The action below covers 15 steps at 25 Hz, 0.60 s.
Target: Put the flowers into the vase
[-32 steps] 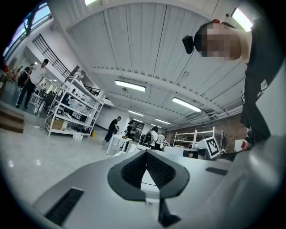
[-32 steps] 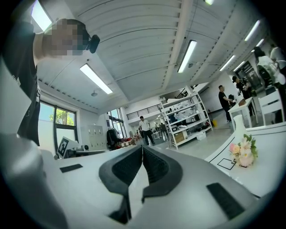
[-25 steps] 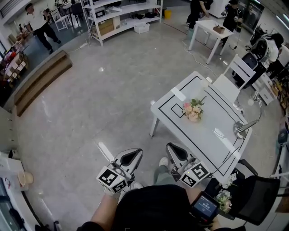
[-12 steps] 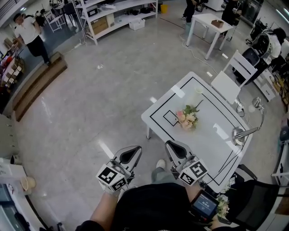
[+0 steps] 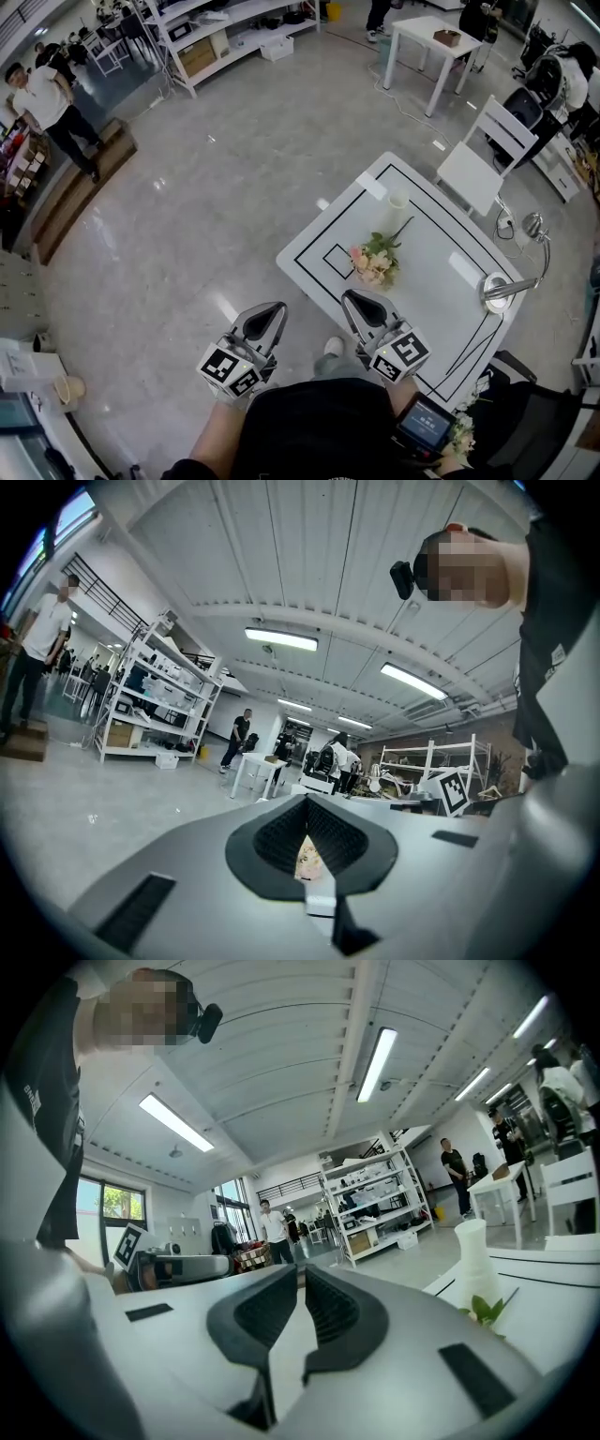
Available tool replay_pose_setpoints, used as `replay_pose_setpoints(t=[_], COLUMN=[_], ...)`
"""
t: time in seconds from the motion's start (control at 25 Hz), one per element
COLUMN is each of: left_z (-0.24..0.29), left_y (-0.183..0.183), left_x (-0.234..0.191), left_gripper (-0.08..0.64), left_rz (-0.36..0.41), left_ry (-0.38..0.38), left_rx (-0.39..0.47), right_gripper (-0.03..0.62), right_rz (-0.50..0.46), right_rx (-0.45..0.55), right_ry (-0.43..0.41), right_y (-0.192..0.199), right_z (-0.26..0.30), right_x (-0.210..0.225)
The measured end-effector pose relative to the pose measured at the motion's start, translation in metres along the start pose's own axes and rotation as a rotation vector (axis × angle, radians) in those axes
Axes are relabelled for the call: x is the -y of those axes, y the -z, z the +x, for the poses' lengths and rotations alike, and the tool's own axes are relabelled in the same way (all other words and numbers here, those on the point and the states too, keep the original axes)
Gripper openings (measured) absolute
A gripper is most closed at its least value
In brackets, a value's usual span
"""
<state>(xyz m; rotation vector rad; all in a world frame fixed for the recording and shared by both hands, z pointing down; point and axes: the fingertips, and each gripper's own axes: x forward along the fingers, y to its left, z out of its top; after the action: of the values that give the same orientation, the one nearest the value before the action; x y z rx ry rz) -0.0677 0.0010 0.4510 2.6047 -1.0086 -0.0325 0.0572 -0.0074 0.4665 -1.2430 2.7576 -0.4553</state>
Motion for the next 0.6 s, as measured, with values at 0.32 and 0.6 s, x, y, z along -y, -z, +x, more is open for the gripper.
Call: replay_pose_setpoints(t=[0.32,0.6], left_z=[0.032,0.038], left_y=[-0.003,-0.014], left_x=[-0.002,-0.011], left_gripper=[0.005,0.005], left_rz=[0.013,0.008], left_ry=[-0.026,-0.033], left_rx=[-0.010,-0.005], right_gripper=[0.014,0.022], right_rz=[0.029,0.043], right_rx=[-0.006,-0.034], right_ry=[0.009,0.025], right_y=[-0.003,-0.002], right_z=[-0.001,0.013], right_x=[0.043,0.055])
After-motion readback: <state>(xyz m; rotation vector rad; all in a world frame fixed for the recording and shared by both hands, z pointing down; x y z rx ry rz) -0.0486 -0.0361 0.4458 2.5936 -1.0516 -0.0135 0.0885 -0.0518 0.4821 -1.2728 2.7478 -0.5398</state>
